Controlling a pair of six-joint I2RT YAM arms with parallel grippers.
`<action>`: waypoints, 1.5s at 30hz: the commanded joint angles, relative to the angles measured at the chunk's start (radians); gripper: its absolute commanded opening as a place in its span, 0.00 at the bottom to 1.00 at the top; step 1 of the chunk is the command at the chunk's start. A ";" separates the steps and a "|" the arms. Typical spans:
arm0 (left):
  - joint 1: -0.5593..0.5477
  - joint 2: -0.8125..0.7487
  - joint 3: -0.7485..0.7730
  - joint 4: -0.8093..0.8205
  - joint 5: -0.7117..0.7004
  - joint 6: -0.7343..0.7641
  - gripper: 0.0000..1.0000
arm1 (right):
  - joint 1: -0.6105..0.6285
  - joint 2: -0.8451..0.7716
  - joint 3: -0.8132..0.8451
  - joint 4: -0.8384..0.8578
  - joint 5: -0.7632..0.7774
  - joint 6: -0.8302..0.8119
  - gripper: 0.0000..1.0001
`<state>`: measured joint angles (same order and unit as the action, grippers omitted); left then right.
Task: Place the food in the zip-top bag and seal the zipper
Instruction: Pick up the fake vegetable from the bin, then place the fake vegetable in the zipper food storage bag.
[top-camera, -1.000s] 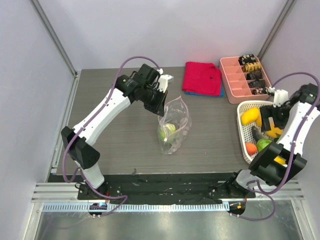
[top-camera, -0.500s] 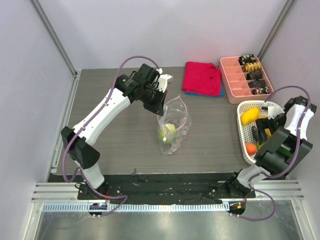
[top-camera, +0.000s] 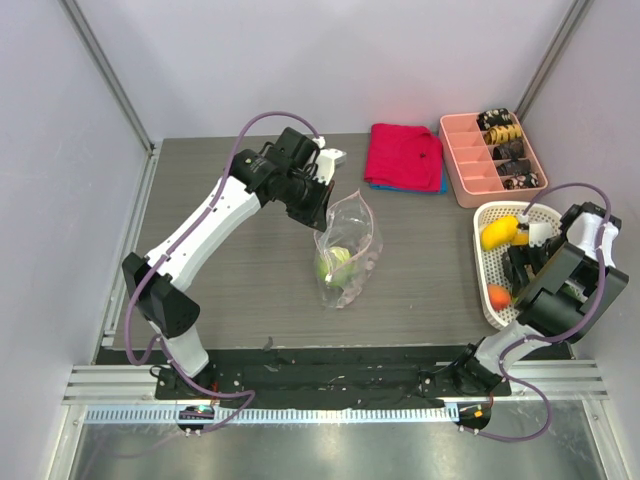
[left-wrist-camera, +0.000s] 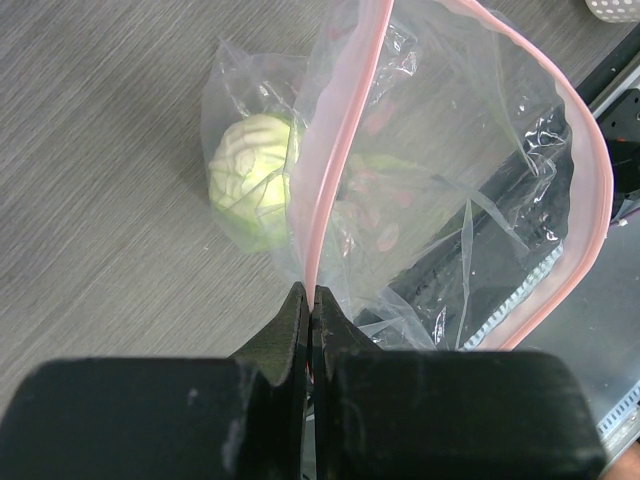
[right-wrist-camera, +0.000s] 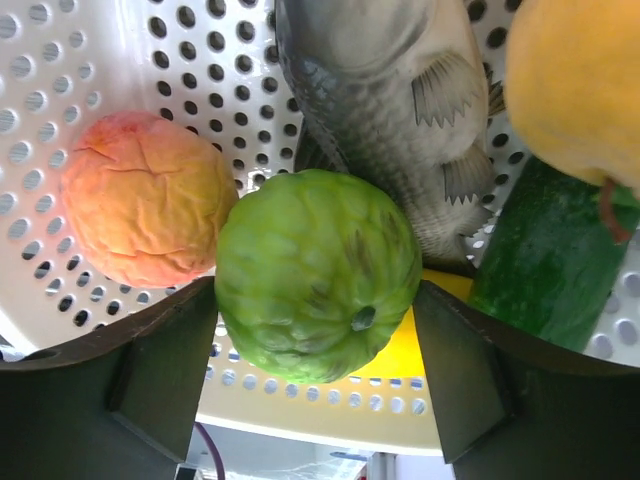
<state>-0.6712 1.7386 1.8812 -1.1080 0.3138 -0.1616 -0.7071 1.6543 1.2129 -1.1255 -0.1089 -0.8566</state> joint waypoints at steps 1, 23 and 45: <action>-0.001 -0.019 0.006 0.010 0.001 0.016 0.00 | 0.001 -0.002 0.033 -0.048 -0.014 0.022 0.74; -0.001 -0.004 0.006 0.002 -0.008 0.023 0.00 | 0.688 -0.117 0.793 -0.289 -0.570 0.465 0.38; 0.039 -0.027 0.010 -0.013 0.180 -0.009 0.00 | 1.276 -0.303 0.298 0.317 -0.261 0.597 0.38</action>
<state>-0.6399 1.7386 1.8809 -1.1130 0.3878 -0.1570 0.5617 1.3563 1.5585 -0.9531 -0.5385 -0.2577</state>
